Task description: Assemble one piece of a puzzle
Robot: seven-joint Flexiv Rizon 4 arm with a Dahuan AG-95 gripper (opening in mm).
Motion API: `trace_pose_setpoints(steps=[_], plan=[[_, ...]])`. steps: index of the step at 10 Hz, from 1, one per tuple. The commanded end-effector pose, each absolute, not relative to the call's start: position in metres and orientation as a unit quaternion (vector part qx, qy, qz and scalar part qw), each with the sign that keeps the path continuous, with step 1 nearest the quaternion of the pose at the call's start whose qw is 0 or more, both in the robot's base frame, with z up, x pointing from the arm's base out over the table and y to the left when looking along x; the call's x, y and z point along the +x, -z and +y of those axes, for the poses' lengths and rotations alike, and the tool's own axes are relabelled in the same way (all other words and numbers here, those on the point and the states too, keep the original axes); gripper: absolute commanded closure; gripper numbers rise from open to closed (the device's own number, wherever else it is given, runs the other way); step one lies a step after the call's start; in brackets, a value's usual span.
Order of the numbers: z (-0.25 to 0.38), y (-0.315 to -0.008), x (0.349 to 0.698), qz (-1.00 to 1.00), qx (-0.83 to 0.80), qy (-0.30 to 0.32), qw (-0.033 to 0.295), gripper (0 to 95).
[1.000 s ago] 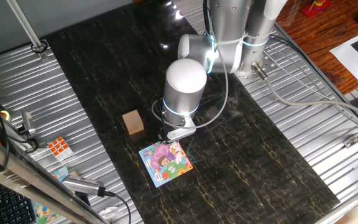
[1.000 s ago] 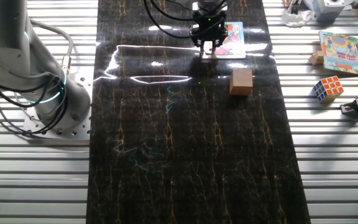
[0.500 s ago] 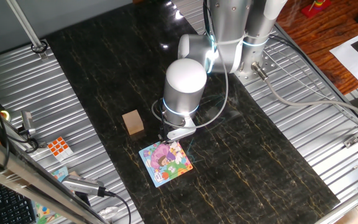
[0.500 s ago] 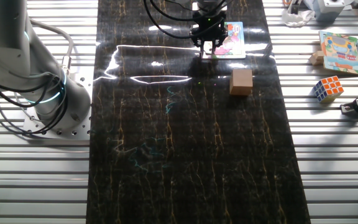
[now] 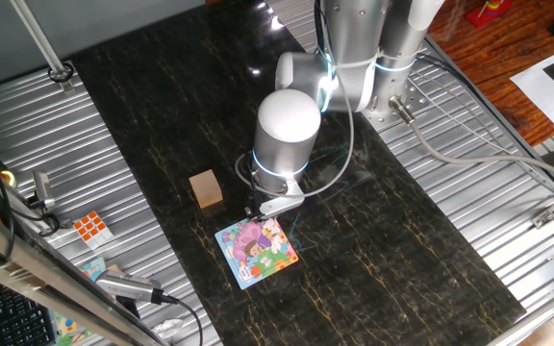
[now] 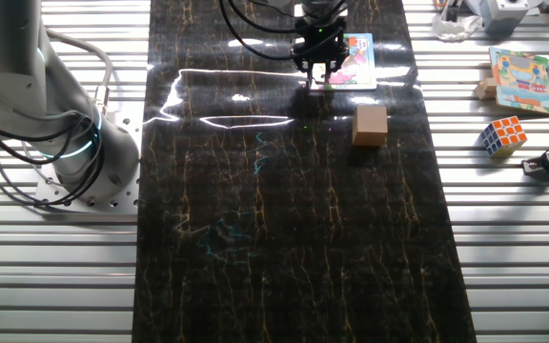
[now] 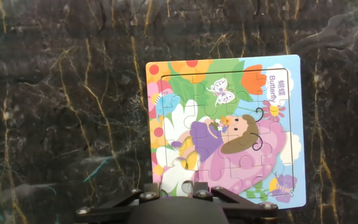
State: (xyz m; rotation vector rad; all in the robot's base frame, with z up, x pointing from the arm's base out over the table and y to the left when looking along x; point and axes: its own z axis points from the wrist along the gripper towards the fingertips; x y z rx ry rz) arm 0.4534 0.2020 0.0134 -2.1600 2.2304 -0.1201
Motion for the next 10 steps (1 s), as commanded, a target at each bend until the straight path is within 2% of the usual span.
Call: trace_pose_setpoints(steps=[1,2,8,9,10], plan=[[0.2012,-0.0125,0.4542,0.716,-0.697,0.040,0.018,76.0],[0.2012,-0.0126,0.4542,0.715,-0.698,0.040,0.018,57.0],[0.2010,-0.0126,0.4541,0.716,-0.696,0.041,0.015,57.0],[0.2012,-0.0136,0.4537,0.721,-0.692,0.039,0.015,76.0],[0.2021,-0.0163,0.4526,0.725,-0.687,0.038,0.014,76.0]])
